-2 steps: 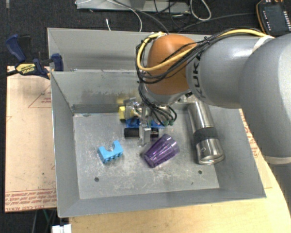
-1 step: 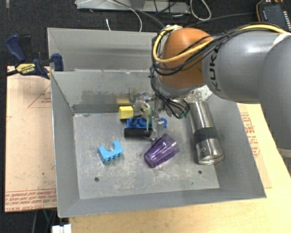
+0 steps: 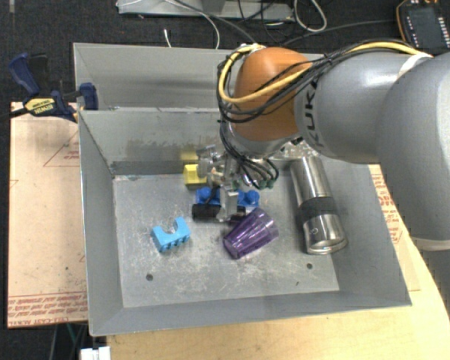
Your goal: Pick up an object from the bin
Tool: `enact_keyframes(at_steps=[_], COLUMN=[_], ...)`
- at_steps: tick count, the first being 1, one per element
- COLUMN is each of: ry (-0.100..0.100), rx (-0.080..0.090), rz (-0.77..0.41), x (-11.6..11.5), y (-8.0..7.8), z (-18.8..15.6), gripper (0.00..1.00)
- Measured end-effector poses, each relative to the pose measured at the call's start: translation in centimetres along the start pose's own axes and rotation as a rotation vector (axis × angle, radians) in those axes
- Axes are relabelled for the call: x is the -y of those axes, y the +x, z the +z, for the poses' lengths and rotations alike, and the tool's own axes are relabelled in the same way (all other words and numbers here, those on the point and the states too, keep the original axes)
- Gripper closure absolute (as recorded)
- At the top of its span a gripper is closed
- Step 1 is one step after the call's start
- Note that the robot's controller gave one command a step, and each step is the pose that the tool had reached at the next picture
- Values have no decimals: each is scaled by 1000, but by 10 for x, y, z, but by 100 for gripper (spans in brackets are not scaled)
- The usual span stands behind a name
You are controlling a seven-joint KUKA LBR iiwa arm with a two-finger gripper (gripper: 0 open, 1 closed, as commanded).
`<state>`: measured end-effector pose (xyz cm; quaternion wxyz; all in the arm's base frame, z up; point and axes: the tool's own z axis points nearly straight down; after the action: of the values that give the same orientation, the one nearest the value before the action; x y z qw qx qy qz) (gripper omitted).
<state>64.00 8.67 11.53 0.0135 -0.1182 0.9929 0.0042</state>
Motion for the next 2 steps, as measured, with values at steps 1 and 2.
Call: enact_keyframes(at_steps=[1, 2], ry=[6, -2], rx=[20, 13], rz=[29, 0], x=[36, 18], y=[10, -12], z=[-5, 24], gripper=[0, 100])
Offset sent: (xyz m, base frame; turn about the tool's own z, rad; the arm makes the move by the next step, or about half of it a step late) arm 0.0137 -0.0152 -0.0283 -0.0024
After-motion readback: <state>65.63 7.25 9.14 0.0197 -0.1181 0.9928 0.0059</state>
